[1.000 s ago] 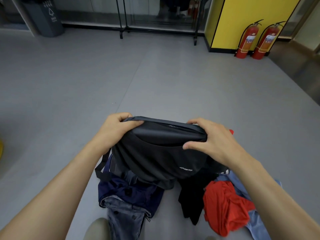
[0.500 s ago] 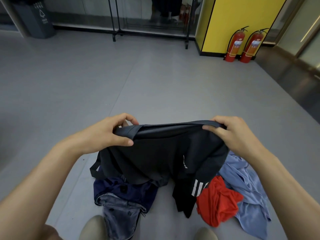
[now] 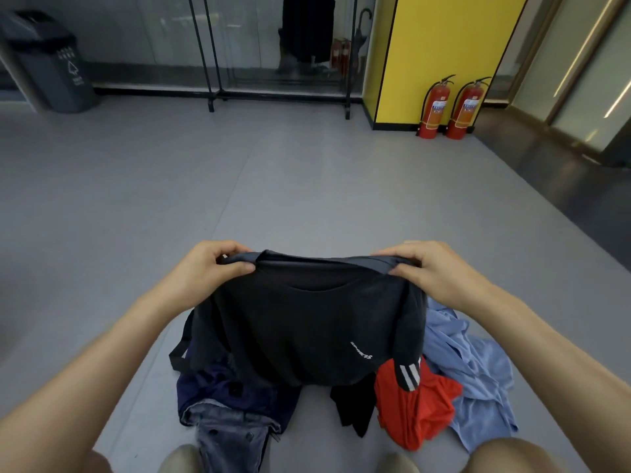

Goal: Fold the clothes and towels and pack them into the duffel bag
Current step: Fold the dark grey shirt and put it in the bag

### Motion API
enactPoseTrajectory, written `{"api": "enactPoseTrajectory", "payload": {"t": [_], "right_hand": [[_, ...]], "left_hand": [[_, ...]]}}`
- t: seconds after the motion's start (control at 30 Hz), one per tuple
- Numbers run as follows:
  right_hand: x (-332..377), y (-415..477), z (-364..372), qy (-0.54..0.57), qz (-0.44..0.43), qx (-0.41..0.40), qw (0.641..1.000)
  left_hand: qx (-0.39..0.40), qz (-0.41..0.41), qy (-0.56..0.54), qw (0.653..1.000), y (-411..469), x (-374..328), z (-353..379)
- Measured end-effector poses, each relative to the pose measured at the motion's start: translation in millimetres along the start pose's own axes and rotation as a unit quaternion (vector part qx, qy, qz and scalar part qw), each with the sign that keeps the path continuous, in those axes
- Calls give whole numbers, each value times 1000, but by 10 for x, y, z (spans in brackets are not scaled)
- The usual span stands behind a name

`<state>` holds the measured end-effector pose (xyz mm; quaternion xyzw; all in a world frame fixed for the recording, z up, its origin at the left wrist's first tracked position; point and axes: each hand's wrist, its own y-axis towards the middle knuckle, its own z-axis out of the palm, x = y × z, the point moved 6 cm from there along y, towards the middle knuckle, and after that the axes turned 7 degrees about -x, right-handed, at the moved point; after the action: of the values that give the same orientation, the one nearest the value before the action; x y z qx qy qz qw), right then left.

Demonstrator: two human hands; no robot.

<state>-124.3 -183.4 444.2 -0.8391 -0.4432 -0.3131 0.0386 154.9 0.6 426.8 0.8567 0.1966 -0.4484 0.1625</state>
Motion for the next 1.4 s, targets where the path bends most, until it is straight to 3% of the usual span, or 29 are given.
{"api": "enactPoseTrajectory", "payload": {"t": [0.1, 0.23, 0.3, 0.37, 0.47, 0.53, 0.63, 0.73, 0.83, 0.97, 1.07, 1.2, 1.4], "right_hand": [[66, -14, -138, -61, -3, -46, 997], [238, -82, -442, -60, 7, -108, 992], [249, -81, -535, -51, 28, -107, 993], [151, -67, -497, 20, 74, -73, 994], [-134, -2, -260, 139, 146, -55, 978], [-435, 105, -49, 180, 184, -60, 964], [-791, 401, 131, 97, 182, -67, 976], [-868, 867, -48, 34, 147, -137, 979], [-575, 1244, -581, 16, 83, -238, 968], [-185, 1223, -1144, -24, -2, -298, 954], [-2, 927, -1198, -37, -39, -297, 954], [-171, 428, -829, -62, -25, -266, 962], [-1096, -328, 605, -93, 24, -155, 983]], "left_hand": [[-36, 33, 42, 998, 54, -124, -104], [-59, 61, 138, 987, 116, -365, -343], [-93, 81, 259, 958, 145, -495, -461], [-90, 65, 301, 947, 184, -514, -508], [-11, -13, 163, 986, 309, -262, -320], [17, -86, 59, 994, 445, 23, -94], [-22, -105, 49, 993, 811, 330, 100], [-114, -60, 91, 988, 1314, 242, 45], [-194, 32, 131, 972, 1659, -270, -207], [-253, 143, 179, 940, 1622, -852, -546], [-259, 175, 187, 931, 1299, -936, -625], [-247, 173, 197, 933, 830, -587, -398], [-123, 103, 196, 967, 307, 924, 696]]}}
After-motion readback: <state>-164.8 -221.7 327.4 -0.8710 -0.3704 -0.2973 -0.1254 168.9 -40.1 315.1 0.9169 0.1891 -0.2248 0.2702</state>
